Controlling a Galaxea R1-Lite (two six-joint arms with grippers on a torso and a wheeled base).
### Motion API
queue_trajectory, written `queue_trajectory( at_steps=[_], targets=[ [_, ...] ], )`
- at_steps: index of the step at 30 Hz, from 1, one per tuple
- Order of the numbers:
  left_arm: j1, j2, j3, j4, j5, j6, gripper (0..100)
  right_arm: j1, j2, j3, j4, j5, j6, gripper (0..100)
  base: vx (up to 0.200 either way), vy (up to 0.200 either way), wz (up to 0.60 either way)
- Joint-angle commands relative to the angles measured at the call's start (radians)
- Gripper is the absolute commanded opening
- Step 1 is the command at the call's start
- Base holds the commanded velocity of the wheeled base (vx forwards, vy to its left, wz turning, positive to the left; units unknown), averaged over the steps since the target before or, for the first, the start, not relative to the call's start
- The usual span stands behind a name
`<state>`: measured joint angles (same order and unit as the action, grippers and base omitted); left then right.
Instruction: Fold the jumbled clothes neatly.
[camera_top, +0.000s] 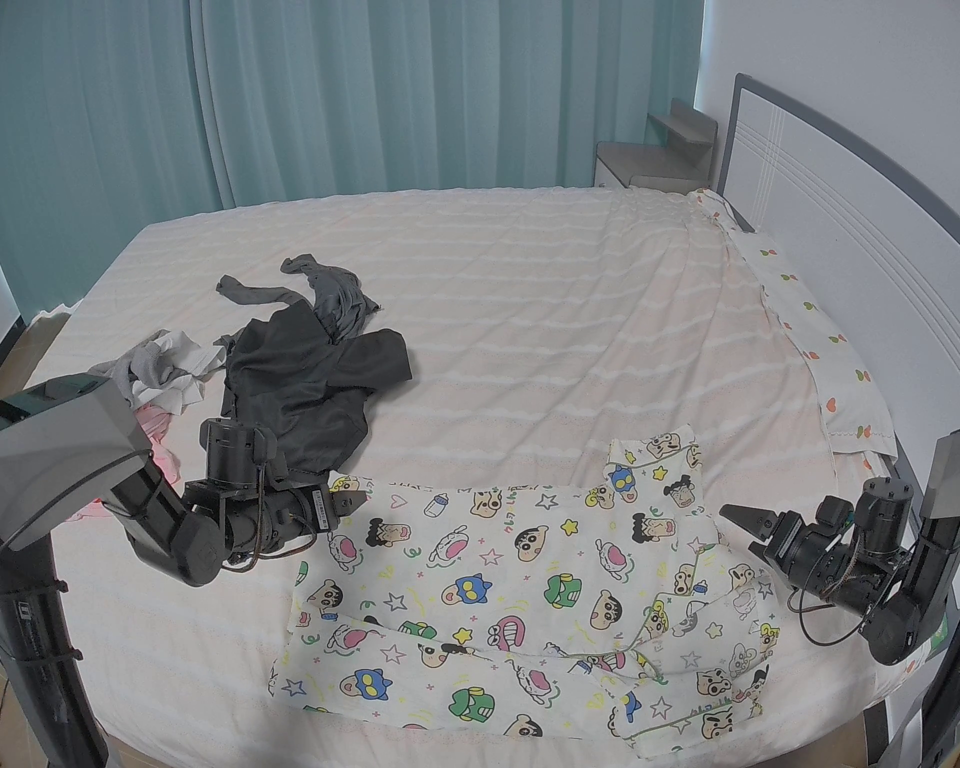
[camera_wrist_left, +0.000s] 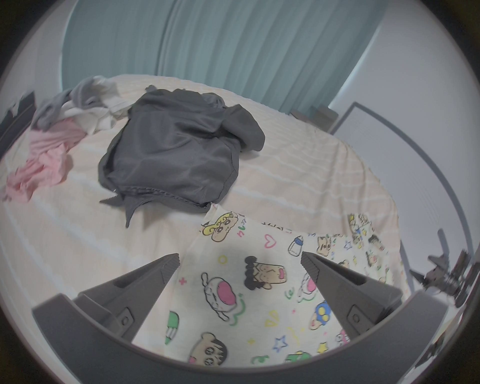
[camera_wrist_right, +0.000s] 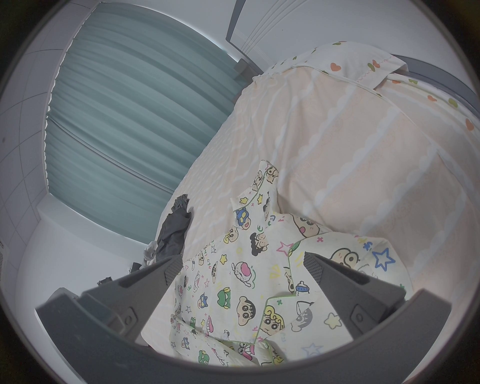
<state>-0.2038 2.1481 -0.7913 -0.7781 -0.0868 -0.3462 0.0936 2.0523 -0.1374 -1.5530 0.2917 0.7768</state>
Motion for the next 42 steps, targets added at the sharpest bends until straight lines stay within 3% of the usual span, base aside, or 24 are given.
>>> queue_trajectory(
  at_steps=[1,7,15,23,33,36,37,42],
  targets=[
    [0.024,0.108,-0.082,0.036,-0.021,0.082,100,0.006,0.002,0.007,-0.013,0.000,-0.004,100,0.000,0.000,0.00],
    [0.024,0.174,-0.121,0.030,-0.068,0.110,100,0.009,0.002,0.010,-0.013,0.000,-0.004,100,0.000,0.000,0.00],
    [0.032,0.243,-0.218,0.030,-0.059,0.130,100,0.015,0.002,0.010,-0.013,0.000,-0.005,100,0.000,0.000,0.00],
    [0.052,0.237,-0.223,0.028,-0.021,0.194,100,0.015,0.002,0.010,-0.013,0.000,-0.005,100,0.000,0.000,0.00],
    [0.044,0.254,-0.255,0.025,-0.027,0.194,100,0.014,0.025,0.010,-0.013,0.000,-0.013,100,0.000,0.000,0.00],
    [0.041,0.260,-0.267,0.025,-0.028,0.171,100,-0.002,0.057,-0.004,-0.013,0.001,-0.064,100,0.000,0.000,0.00],
    [0.037,0.266,-0.272,0.025,-0.028,0.153,0,-0.012,0.068,-0.010,-0.013,0.003,-0.070,100,0.000,0.000,0.00],
    [0.027,0.300,-0.287,-0.009,-0.019,0.078,0,-0.051,0.141,-0.085,-0.004,0.001,-0.071,100,0.000,0.000,0.00]
  ],
)
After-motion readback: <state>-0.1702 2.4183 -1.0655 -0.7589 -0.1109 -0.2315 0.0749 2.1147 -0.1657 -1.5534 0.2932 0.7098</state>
